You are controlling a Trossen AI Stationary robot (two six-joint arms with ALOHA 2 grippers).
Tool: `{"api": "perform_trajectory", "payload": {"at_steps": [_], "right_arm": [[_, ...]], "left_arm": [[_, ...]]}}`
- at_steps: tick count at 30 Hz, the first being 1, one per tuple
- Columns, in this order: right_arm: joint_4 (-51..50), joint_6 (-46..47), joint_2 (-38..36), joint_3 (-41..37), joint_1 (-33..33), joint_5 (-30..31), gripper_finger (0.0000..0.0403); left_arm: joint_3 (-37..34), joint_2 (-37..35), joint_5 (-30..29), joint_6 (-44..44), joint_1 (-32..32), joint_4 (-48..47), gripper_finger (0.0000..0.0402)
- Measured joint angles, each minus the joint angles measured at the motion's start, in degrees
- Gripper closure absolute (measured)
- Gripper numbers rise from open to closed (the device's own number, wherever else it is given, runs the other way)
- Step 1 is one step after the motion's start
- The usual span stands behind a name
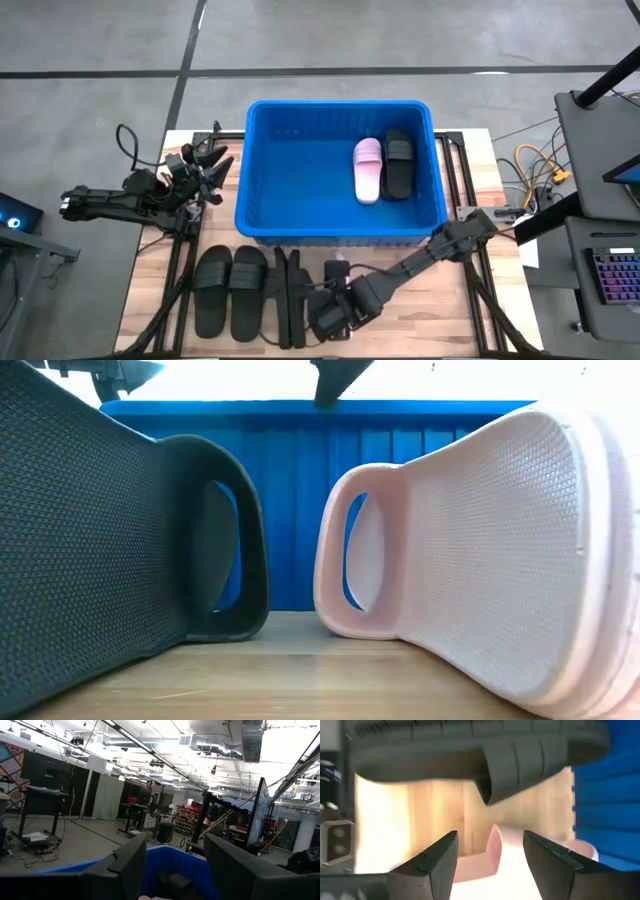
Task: Pick and place slides into bin
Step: Put the pink slide into the blue bin
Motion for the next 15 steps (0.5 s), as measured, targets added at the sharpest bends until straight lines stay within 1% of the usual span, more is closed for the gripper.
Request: {"api": "perform_trajectory", "payload": {"at_steps": [2, 6, 7, 9, 13, 15], "right_arm": [[-1.3, -0.4, 0.7, -0.1, 0.6, 2.5, 0.0188], [-3.3, -0.6, 1.6, -0.2, 1.7, 10.4, 0.0188], [-3.4, -1.0, 1.7, -0.4, 1.8, 11.2, 0.0188], [-3.1, -2.8, 2.2, -0.4, 1.8, 11.2, 0.0188], [-2.2, -6.4, 3.4, -0.5, 1.7, 8.4, 0.0188], [-2.3, -7.8, 3.9, -0.8, 1.8, 8.1, 0.0188]], "left_arm": [[0.0, 0.1, 0.0, 0.0, 0.0, -0.1, 0.0217], [0.0, 0.1, 0.0, 0.0, 0.0, 0.0, 0.0217], [0.0, 0.0, 0.0, 0.0, 0.0, 0.0, 0.0217], [0.0, 0.0, 0.0, 0.0, 0.0, 0.0, 0.0217], [0.0, 0.1, 0.0, 0.0, 0.0, 0.0, 0.0217], [0.0, 0.1, 0.0, 0.0, 0.0, 0.0, 0.0217]]}}
